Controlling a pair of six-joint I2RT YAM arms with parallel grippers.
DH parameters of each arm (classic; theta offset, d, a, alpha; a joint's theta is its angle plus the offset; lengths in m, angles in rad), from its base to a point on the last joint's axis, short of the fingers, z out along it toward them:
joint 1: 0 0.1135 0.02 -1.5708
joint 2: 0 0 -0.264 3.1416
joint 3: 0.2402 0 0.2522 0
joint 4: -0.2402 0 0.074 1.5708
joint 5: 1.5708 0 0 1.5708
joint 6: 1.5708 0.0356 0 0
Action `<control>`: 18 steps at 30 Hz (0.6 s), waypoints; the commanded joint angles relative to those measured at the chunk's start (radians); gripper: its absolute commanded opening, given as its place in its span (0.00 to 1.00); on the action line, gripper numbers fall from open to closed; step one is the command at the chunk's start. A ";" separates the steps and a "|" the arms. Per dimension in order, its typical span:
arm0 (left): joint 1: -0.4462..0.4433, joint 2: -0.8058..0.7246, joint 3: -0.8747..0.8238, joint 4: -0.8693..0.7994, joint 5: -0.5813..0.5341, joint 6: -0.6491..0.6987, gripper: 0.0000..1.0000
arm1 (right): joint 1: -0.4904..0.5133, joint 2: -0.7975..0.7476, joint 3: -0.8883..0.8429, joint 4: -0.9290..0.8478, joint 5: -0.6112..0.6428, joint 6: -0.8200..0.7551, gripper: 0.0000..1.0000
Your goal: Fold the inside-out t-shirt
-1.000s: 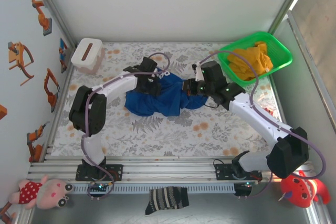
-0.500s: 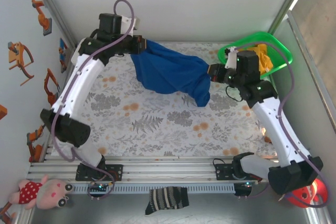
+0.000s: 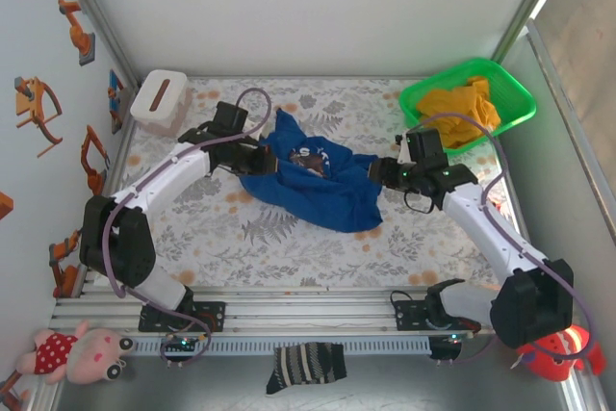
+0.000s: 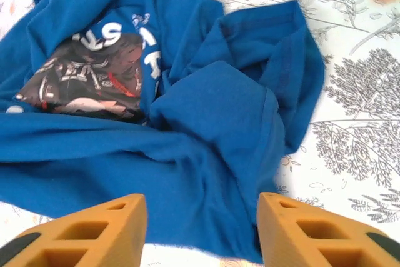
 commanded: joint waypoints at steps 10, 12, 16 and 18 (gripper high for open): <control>-0.048 -0.033 0.039 0.078 0.009 -0.036 0.00 | 0.349 0.168 0.111 0.313 -0.035 0.146 0.34; -0.052 -0.037 0.041 0.073 0.006 -0.037 0.00 | 0.368 0.230 0.113 0.407 -0.057 0.196 0.17; -0.057 -0.046 0.044 0.061 -0.001 -0.035 0.00 | 0.385 0.378 0.128 0.582 -0.119 0.285 0.00; -0.060 -0.047 0.050 0.061 0.001 -0.037 0.00 | 0.392 0.477 0.146 0.651 -0.146 0.331 0.00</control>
